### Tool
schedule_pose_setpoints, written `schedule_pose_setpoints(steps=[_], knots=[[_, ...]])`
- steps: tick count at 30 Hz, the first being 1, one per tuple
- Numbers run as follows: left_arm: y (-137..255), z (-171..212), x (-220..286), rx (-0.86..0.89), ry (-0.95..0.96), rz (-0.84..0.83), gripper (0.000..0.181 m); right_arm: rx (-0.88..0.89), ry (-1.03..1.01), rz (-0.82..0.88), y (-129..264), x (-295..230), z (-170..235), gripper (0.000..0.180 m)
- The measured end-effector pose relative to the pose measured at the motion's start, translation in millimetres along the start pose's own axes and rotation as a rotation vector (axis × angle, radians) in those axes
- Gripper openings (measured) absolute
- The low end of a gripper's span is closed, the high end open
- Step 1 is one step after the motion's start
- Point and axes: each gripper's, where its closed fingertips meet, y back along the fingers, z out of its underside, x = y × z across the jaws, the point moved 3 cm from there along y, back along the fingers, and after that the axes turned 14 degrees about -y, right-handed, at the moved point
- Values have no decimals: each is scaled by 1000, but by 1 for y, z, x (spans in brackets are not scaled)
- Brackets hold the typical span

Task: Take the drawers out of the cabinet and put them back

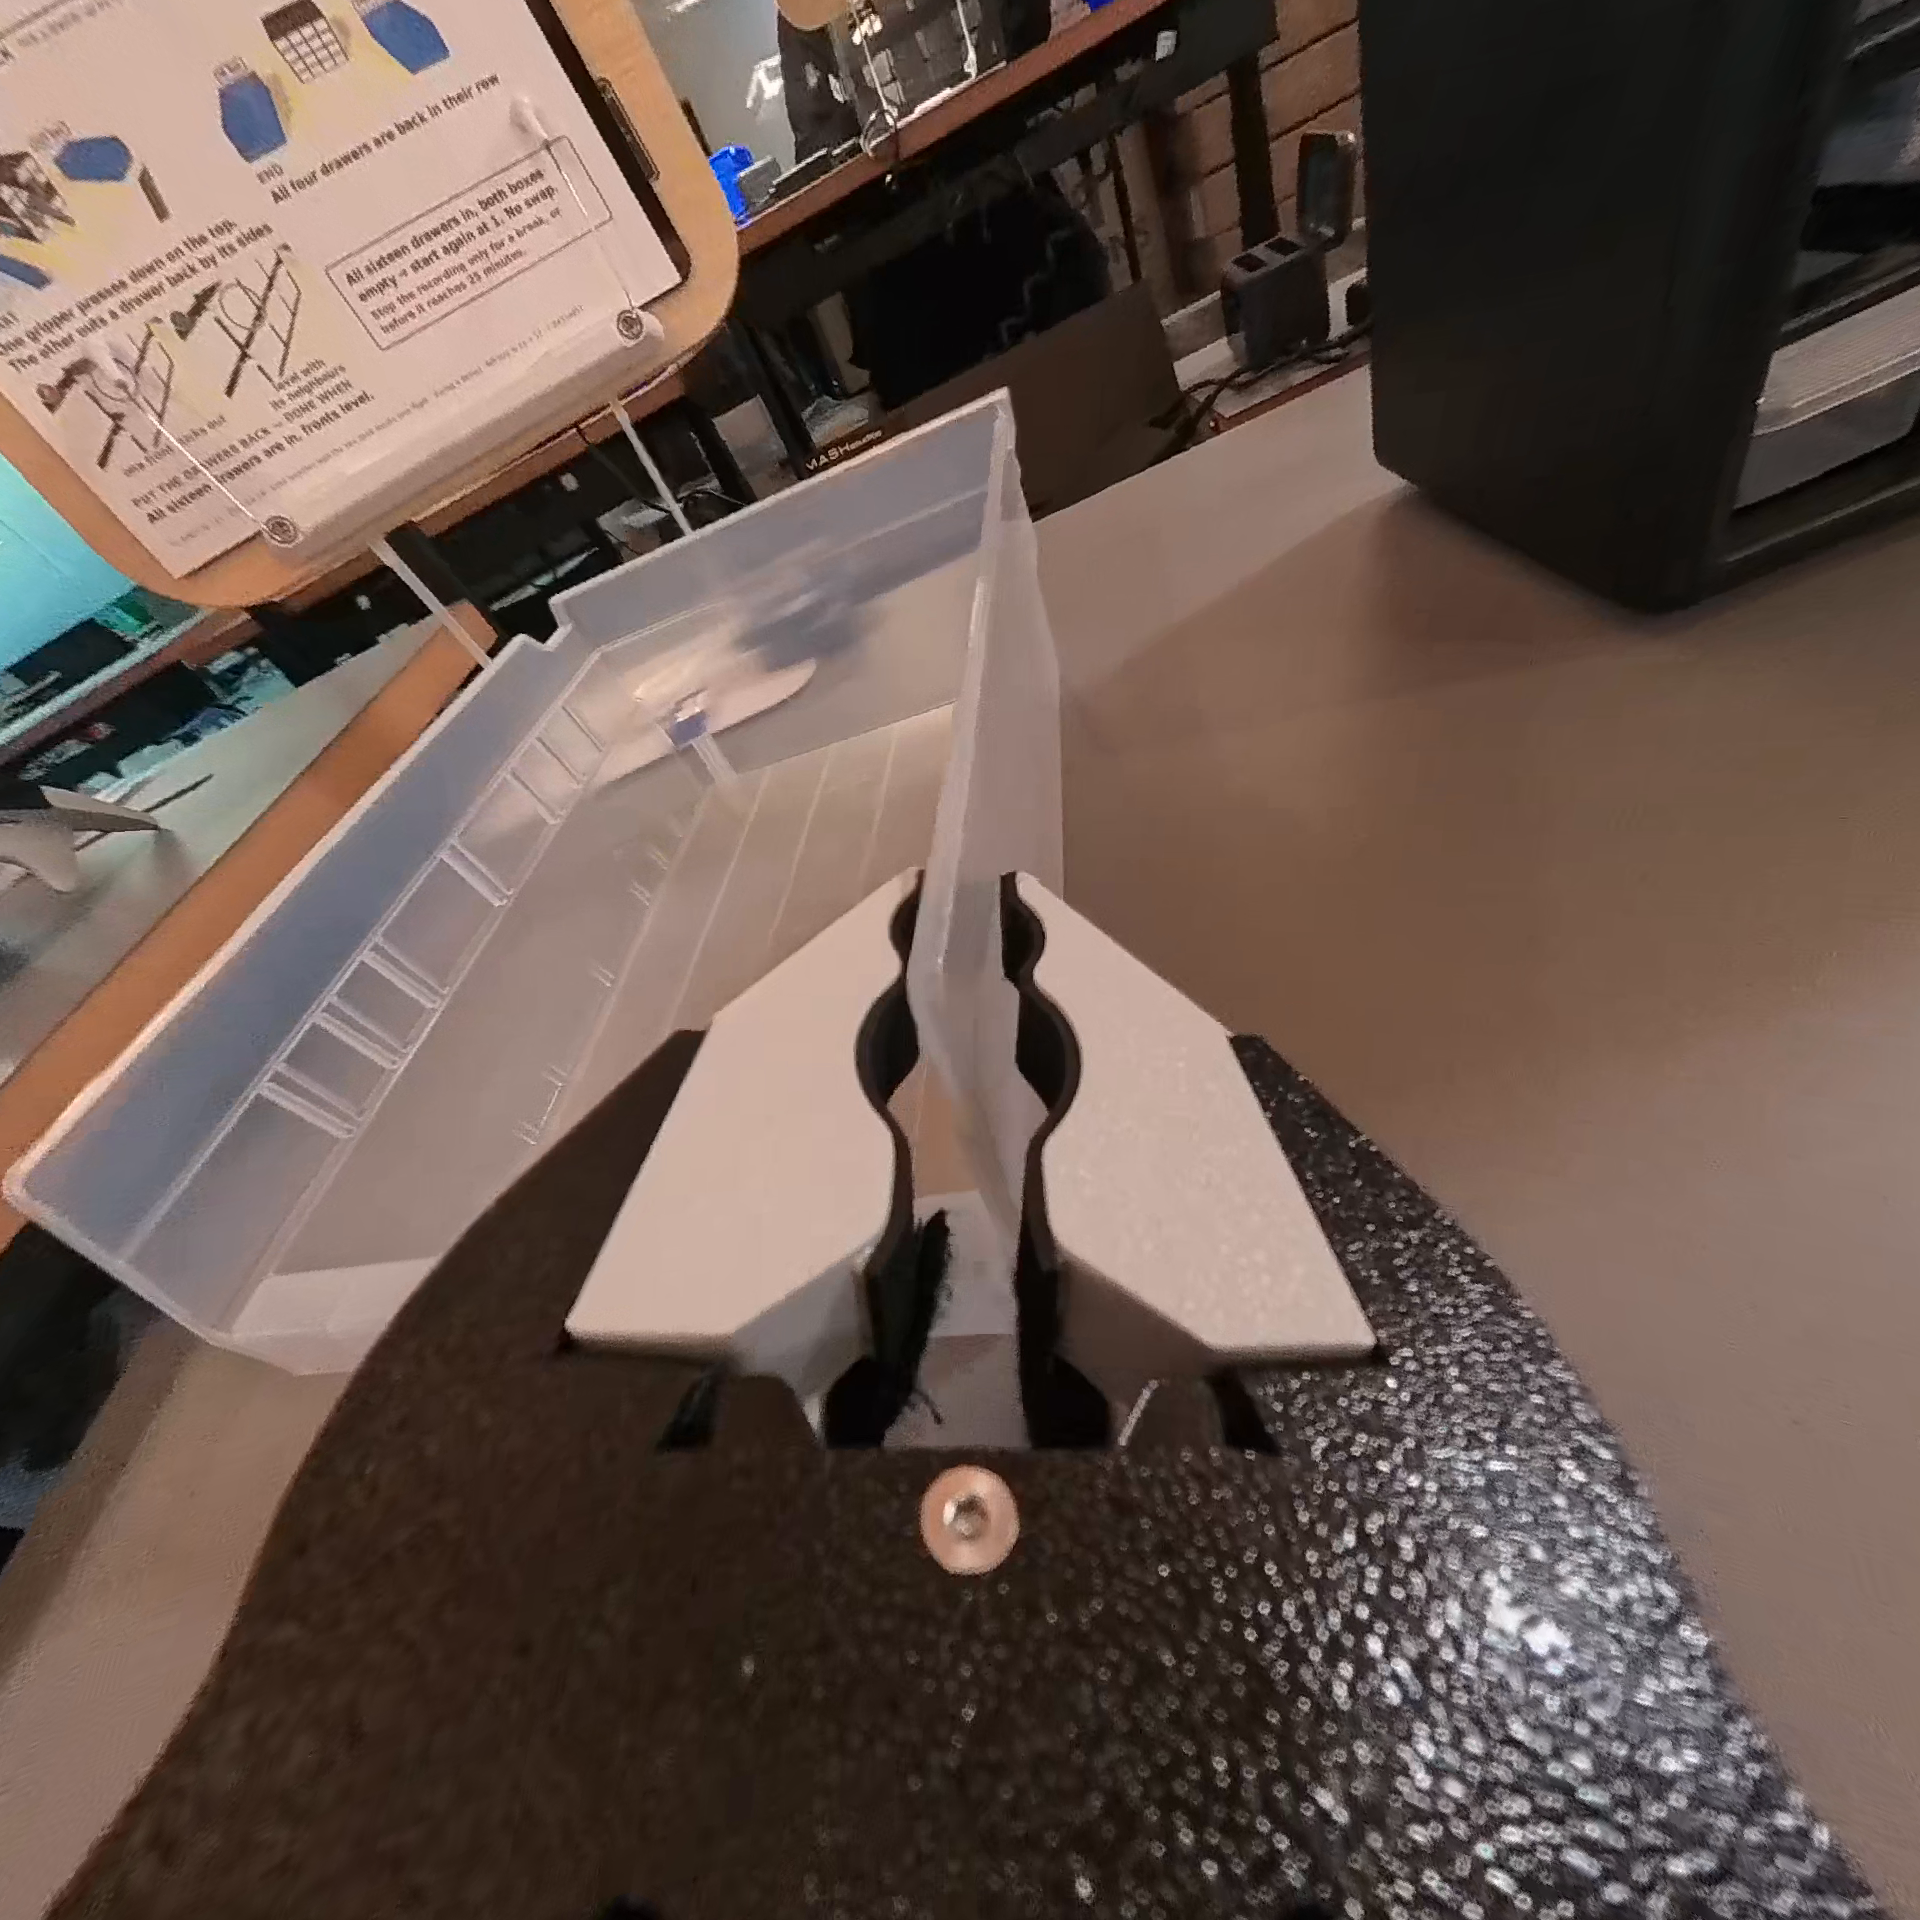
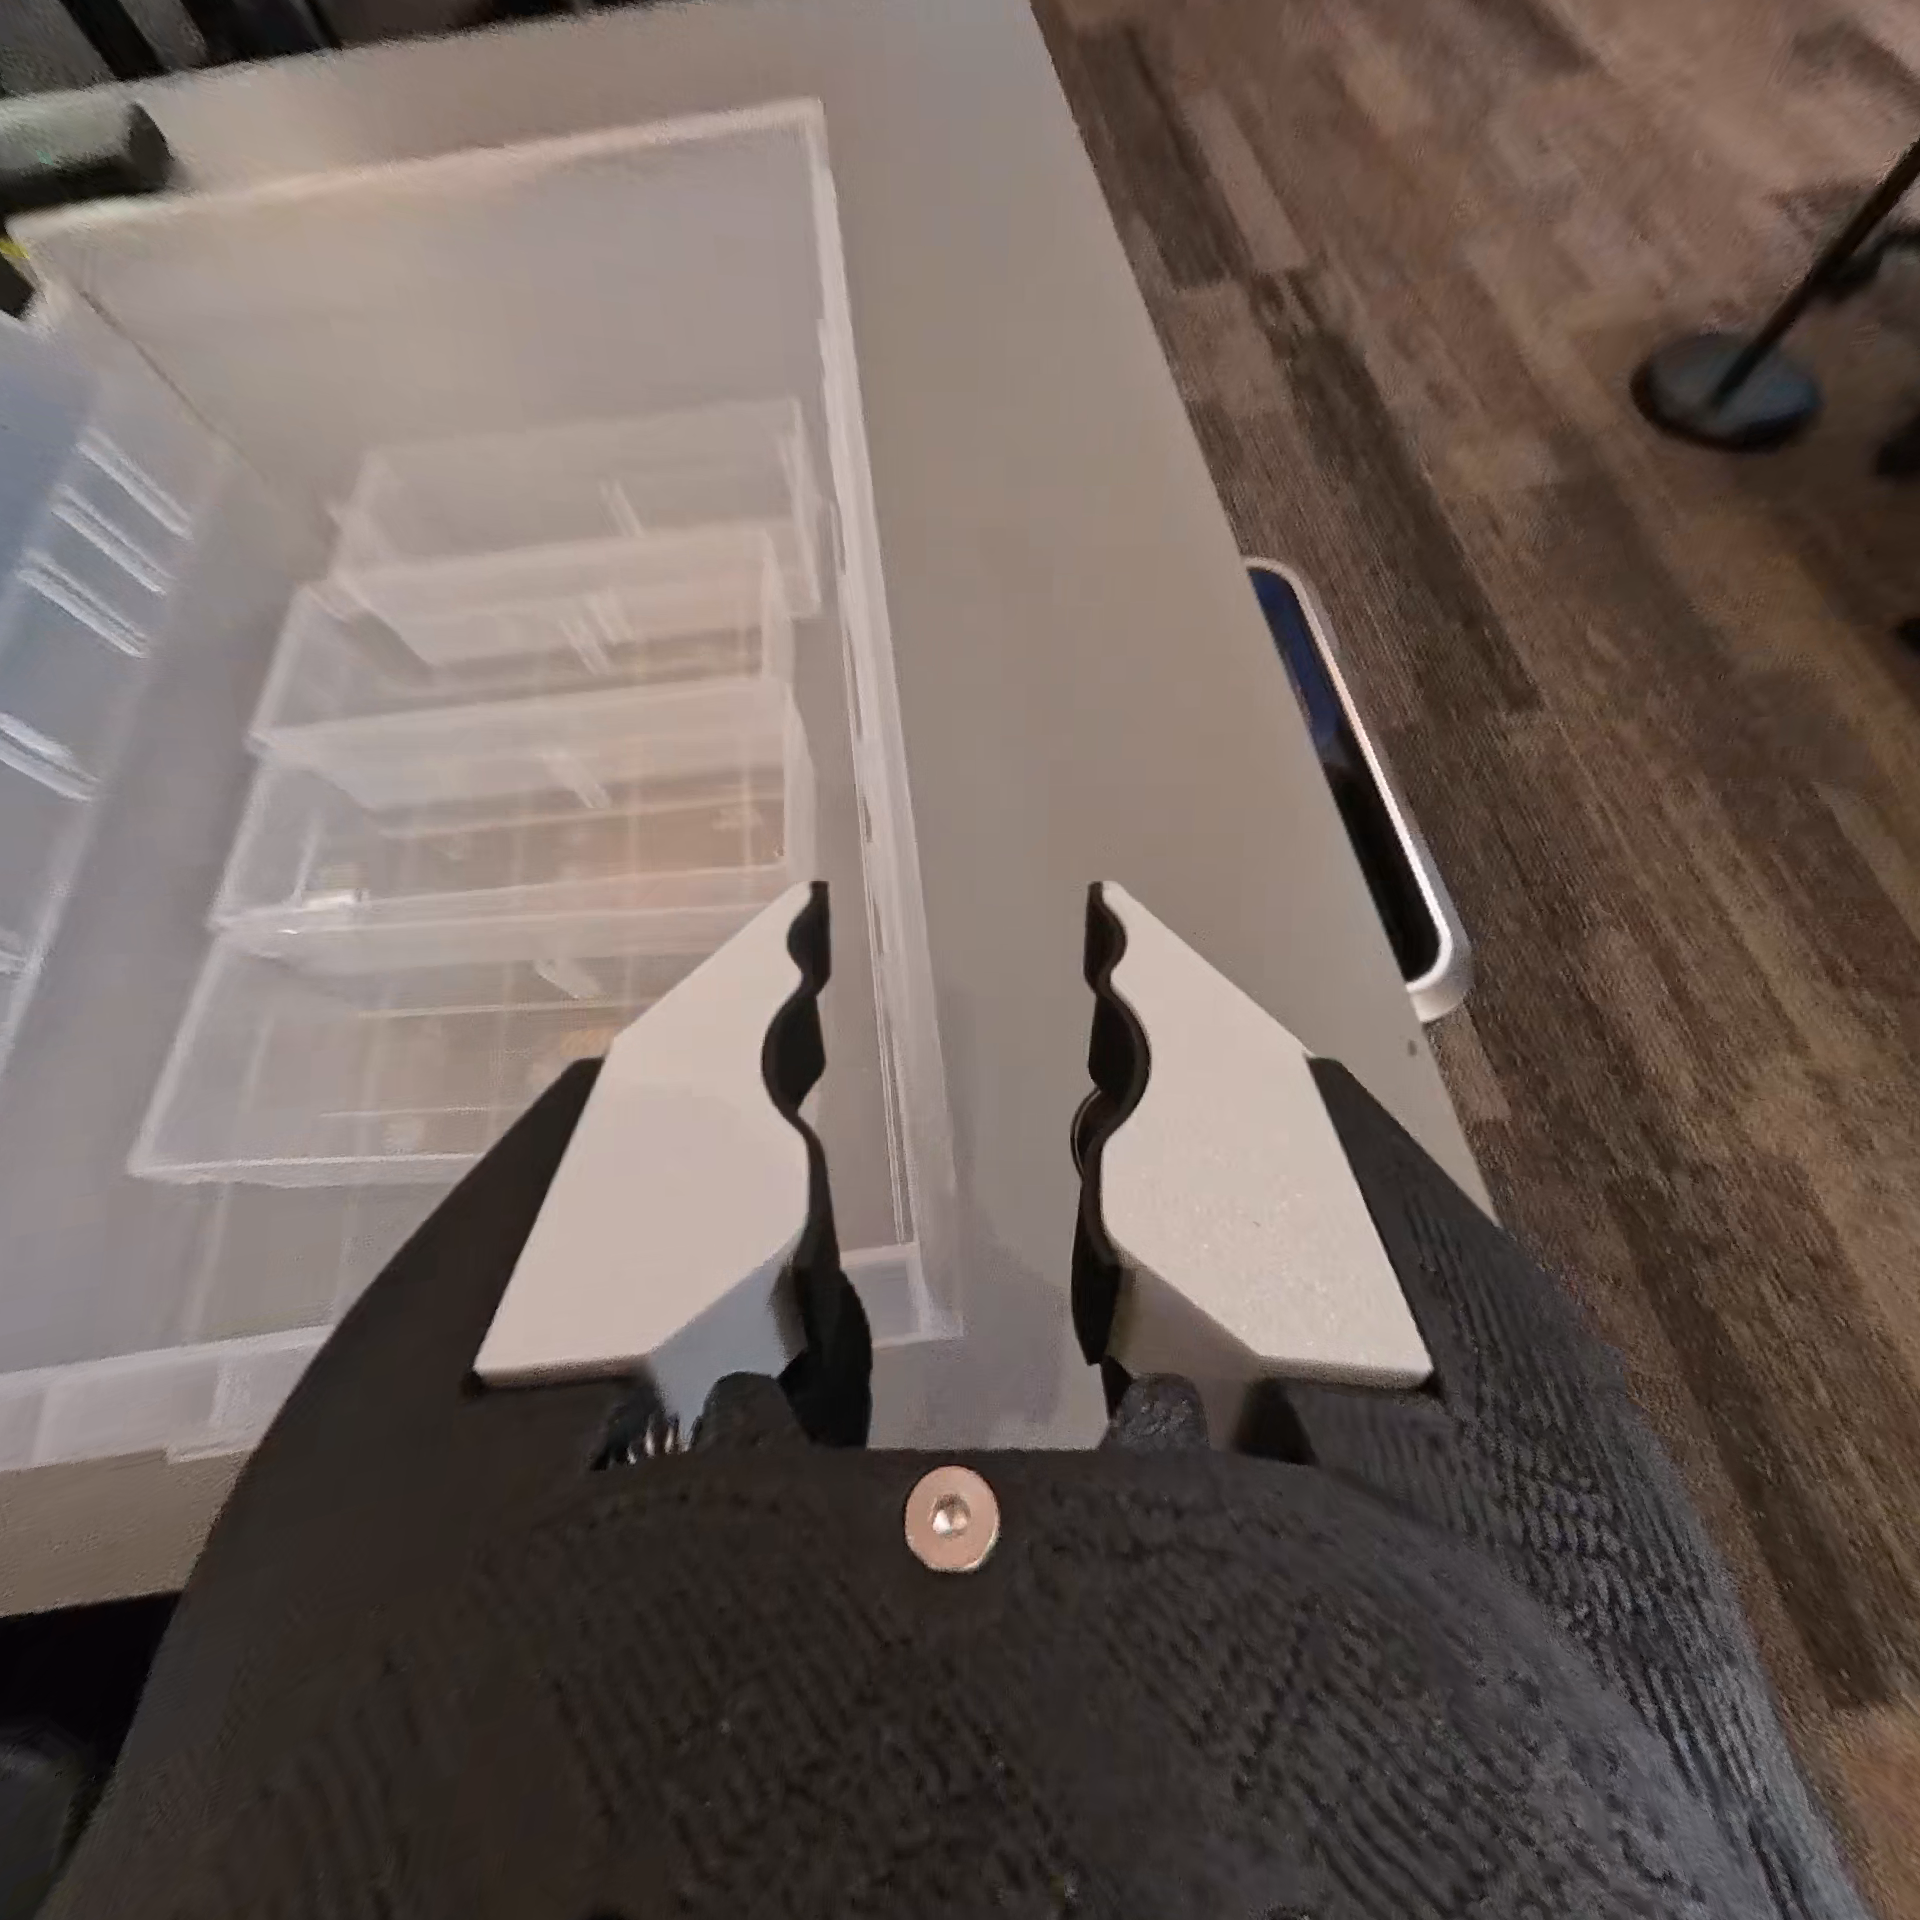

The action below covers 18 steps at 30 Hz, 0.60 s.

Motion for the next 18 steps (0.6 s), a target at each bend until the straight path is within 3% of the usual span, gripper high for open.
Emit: schedule_pose_setpoints(steps=[3, 5, 8, 13, 16, 18], knots=[[-2, -1, 1, 1, -18, -11, 11, -46, -31, -32, -8, 2, 11, 31], [-3, -1, 2, 5, -19, -7, 15, -53, -51, -125, -7, -6, 13, 5], [-4, -5, 6, 37, 9, 24, 28, -65, 10, -138, -4, -8, 15, 5], [-4, -6, 5, 53, 43, 24, 34, -98, 99, -202, 2, -15, 21, 6], [-4, -5, 2, 56, 44, 13, 27, -125, 127, -256, 7, -20, 26, 6], [-5, -4, -2, 51, 28, -5, 13, -158, 149, -297, 7, -23, 27, 5]])
